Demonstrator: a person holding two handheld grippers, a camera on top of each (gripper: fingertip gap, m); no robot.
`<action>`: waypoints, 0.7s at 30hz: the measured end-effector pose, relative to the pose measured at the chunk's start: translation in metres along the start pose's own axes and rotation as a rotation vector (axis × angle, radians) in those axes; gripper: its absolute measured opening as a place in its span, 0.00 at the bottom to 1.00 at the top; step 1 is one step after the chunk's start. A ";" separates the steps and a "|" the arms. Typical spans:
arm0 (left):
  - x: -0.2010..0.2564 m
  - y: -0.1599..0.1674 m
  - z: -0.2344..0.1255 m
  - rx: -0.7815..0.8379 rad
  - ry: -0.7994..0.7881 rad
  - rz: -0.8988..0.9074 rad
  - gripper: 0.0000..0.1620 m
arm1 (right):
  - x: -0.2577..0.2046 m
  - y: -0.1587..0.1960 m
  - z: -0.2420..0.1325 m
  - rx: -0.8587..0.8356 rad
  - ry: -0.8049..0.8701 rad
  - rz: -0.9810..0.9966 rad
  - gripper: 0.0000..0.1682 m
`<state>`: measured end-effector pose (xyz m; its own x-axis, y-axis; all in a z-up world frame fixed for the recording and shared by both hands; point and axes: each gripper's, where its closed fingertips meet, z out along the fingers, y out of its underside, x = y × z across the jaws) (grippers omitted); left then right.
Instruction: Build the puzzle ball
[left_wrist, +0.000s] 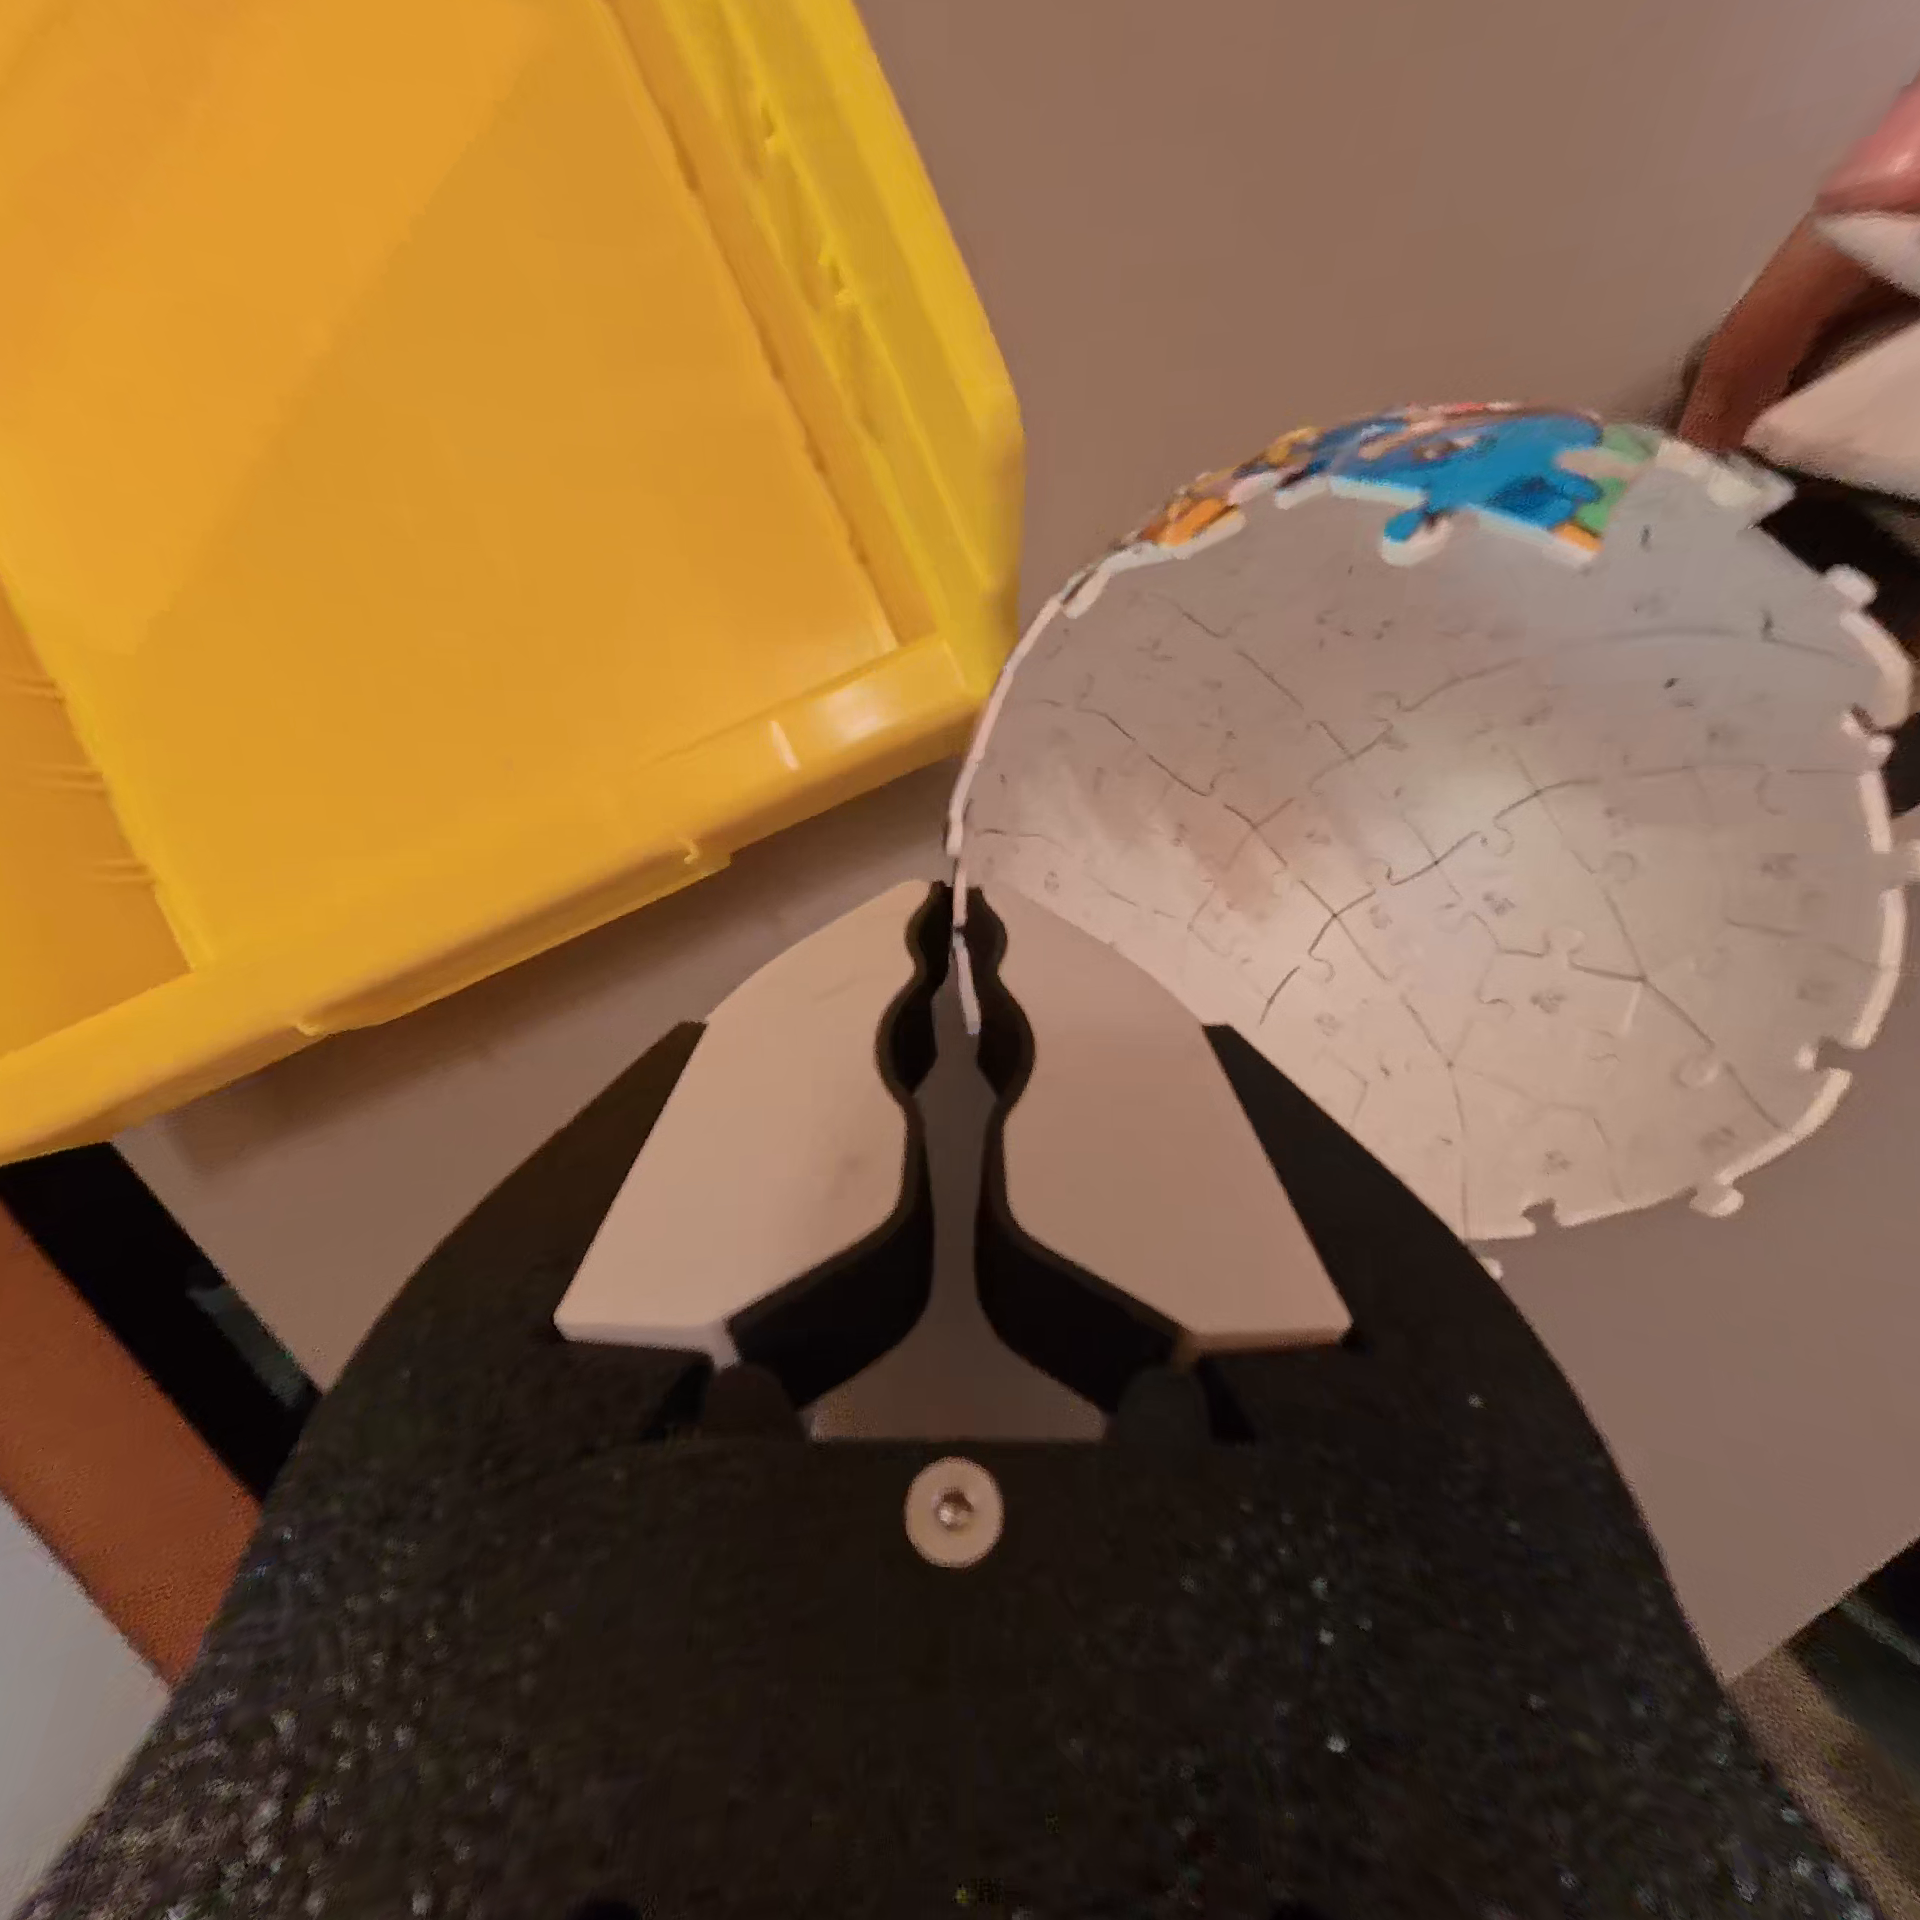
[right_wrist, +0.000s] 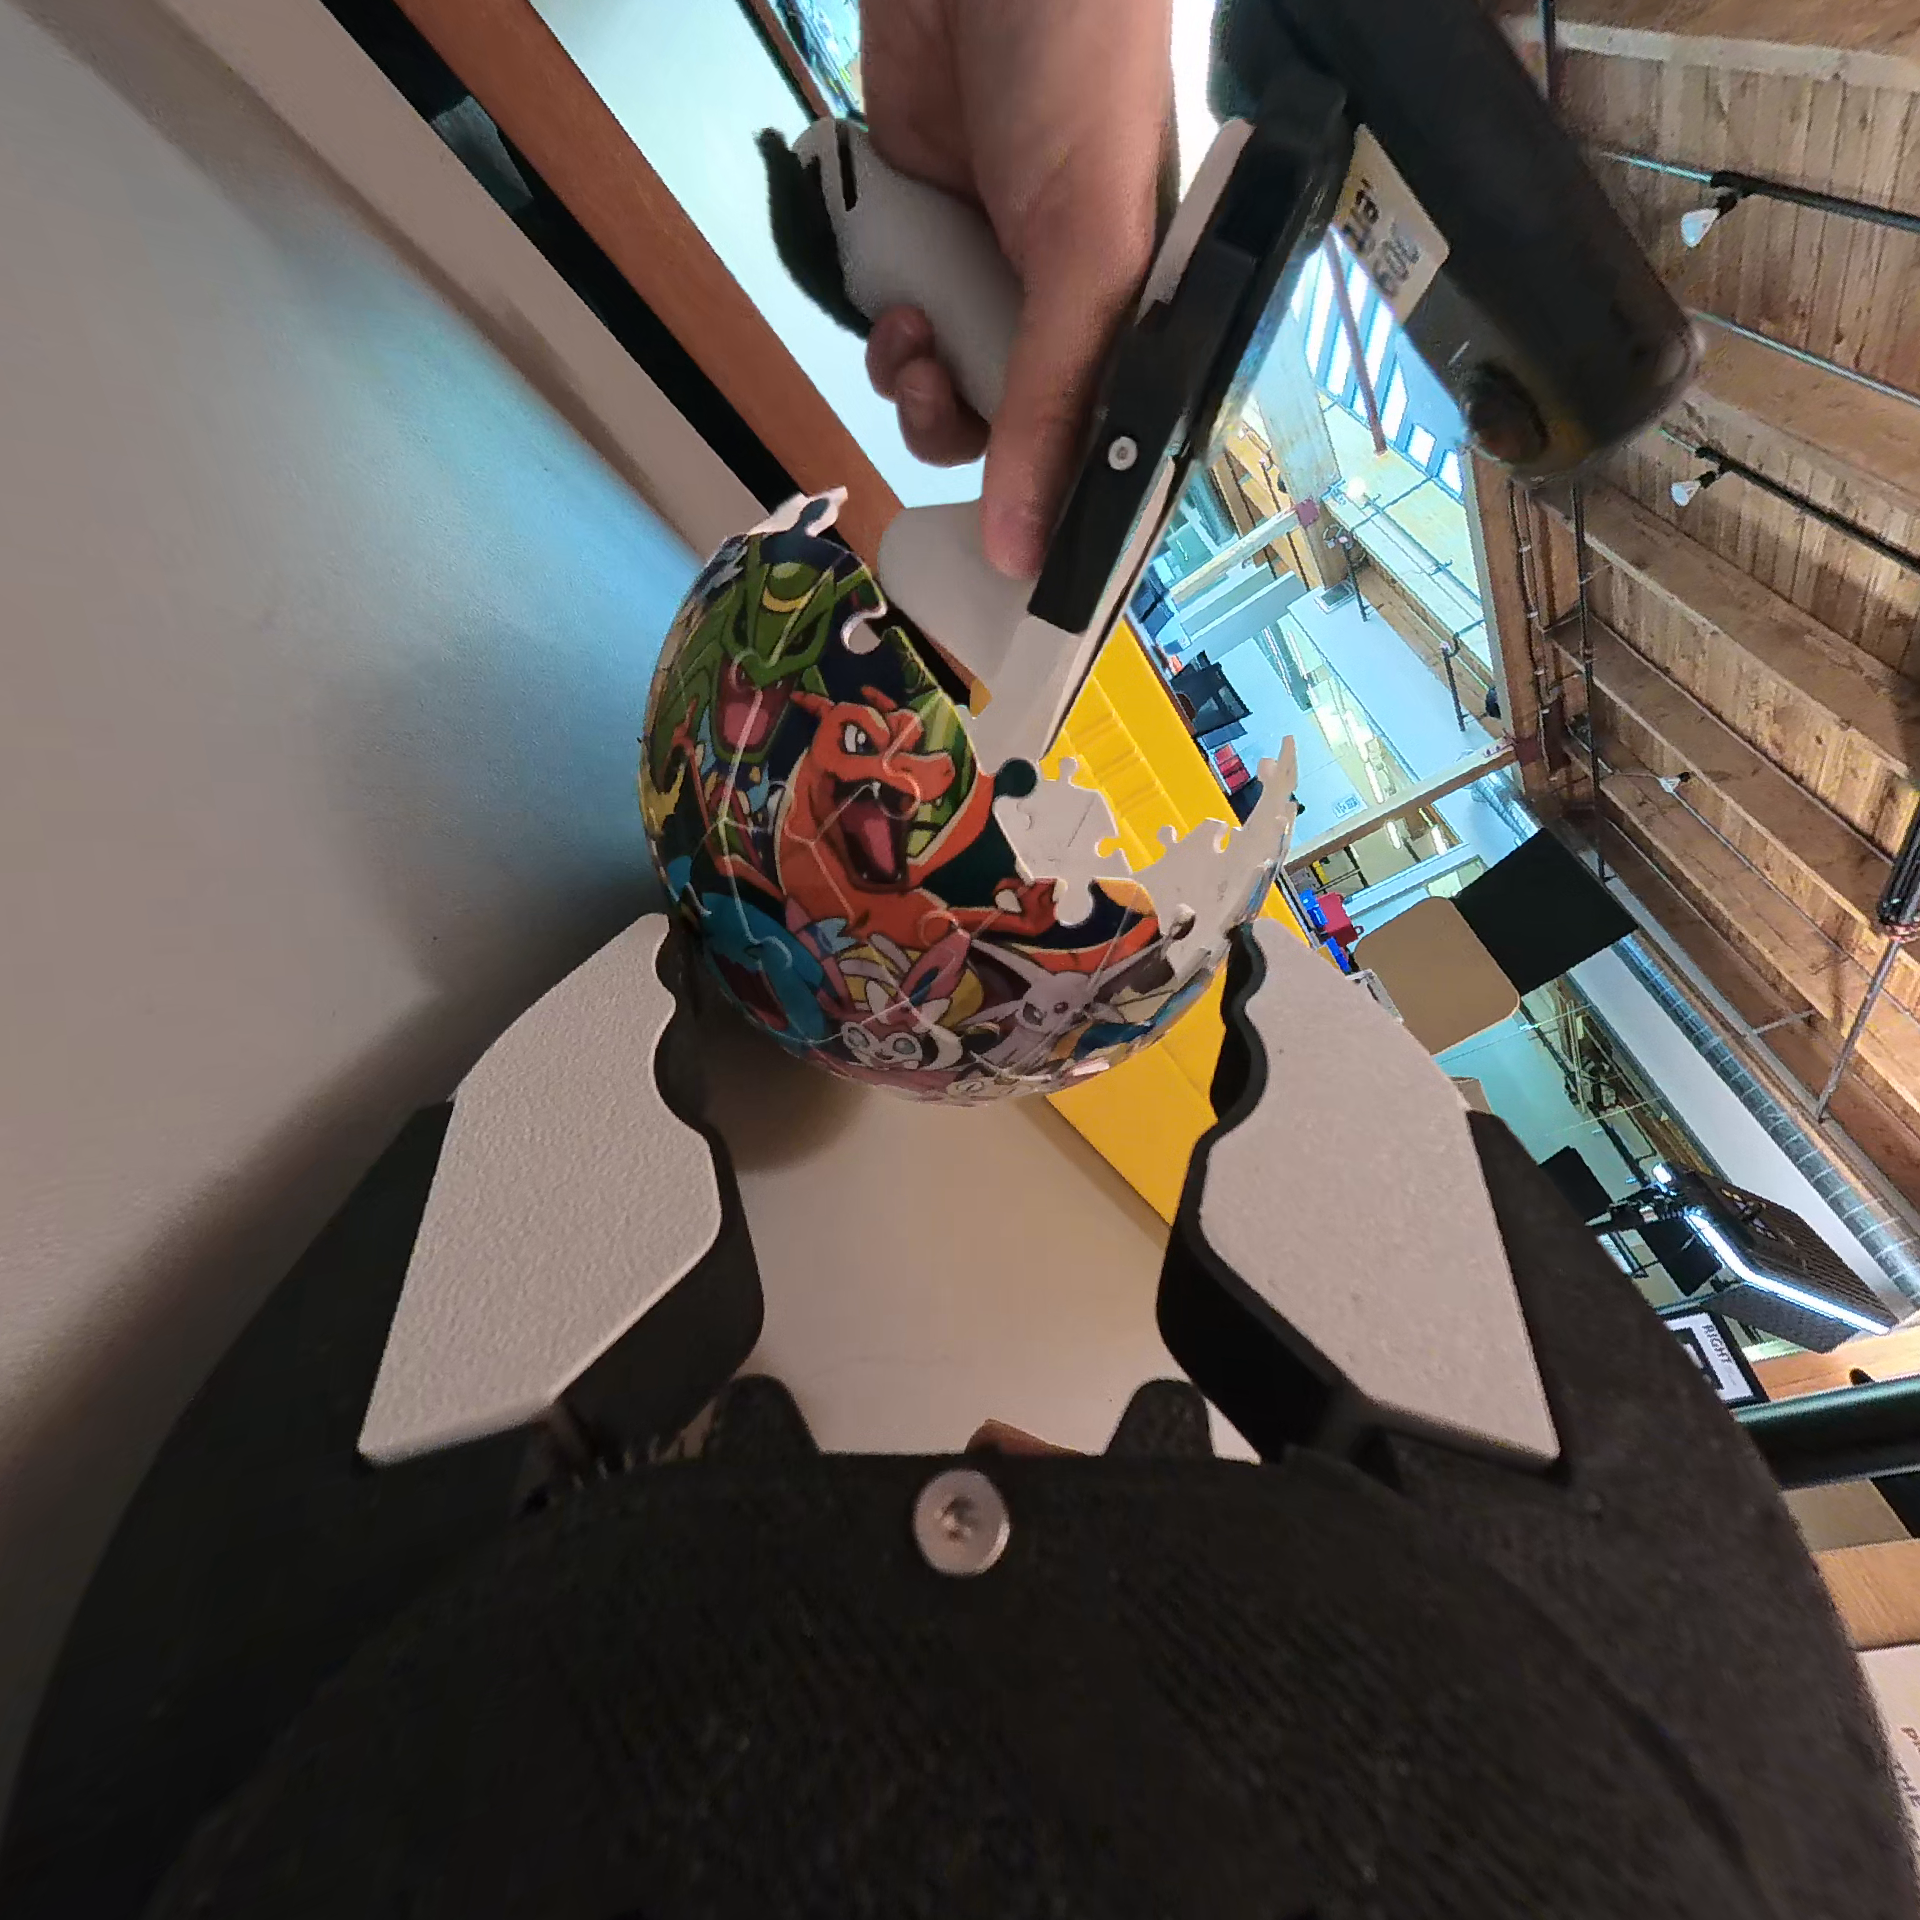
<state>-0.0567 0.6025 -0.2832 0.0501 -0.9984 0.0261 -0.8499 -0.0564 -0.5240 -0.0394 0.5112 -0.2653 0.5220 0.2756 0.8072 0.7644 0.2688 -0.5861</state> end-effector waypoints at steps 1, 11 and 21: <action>0.000 0.000 0.000 0.011 0.013 -0.024 0.01 | 0.000 0.000 0.000 0.000 0.000 0.000 0.58; -0.002 -0.005 0.000 0.094 0.017 -0.058 0.11 | 0.000 0.000 0.000 0.001 0.000 0.000 0.57; 0.000 -0.015 0.012 0.105 -0.077 0.026 0.06 | 0.000 0.000 0.000 0.002 0.002 -0.004 0.57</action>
<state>-0.0383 0.6037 -0.2854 0.0724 -0.9960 -0.0515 -0.7922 -0.0261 -0.6097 -0.0396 0.5108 -0.2651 0.5194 0.2726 0.8099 0.7660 0.2717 -0.5827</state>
